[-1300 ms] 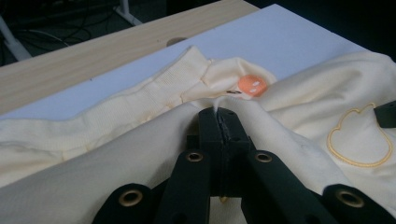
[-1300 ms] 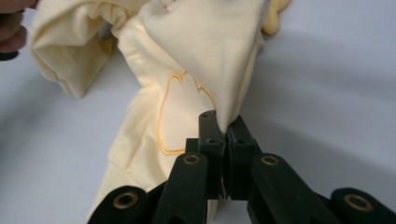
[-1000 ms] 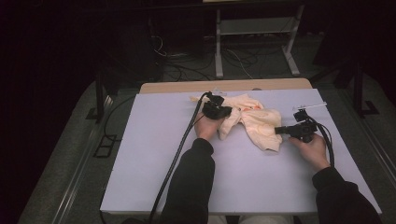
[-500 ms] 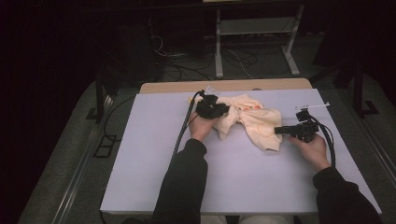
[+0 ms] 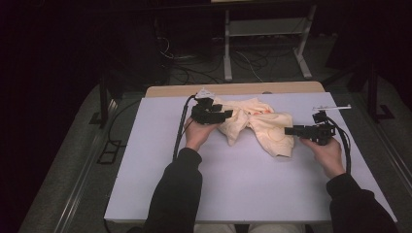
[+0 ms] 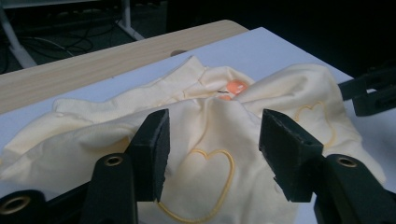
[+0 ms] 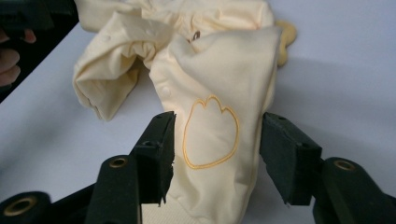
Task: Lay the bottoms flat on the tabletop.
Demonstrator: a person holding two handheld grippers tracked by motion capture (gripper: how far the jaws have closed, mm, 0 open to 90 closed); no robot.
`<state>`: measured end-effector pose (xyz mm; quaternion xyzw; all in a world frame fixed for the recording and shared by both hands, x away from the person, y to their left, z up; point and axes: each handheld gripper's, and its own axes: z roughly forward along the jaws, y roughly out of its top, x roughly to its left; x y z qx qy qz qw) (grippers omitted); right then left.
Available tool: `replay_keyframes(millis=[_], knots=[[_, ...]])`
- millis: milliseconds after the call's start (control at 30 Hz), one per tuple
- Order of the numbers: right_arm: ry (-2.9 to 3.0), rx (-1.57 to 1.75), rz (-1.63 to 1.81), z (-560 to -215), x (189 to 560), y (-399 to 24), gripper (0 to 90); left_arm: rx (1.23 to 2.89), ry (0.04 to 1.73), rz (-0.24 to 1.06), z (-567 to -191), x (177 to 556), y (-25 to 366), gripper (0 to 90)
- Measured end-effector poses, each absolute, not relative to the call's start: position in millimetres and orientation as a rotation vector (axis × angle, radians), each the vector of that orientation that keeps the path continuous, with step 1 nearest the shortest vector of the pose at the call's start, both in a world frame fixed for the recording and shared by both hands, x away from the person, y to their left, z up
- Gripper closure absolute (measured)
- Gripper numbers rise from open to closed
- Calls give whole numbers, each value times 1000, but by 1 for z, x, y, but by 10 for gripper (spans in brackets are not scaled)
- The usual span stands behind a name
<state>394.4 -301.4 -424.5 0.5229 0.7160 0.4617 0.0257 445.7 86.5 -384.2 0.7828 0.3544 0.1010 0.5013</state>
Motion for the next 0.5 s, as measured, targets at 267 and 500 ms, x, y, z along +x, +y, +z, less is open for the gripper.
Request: replay_keyframes(millis=[267,500], knots=[[2155,1585,1524,-412,387,-306,425,1878,844,199,-390,433,98,357],[2191,1536,1541,-407,383,-296,410,1876,846,138,-405,428,99,321]])
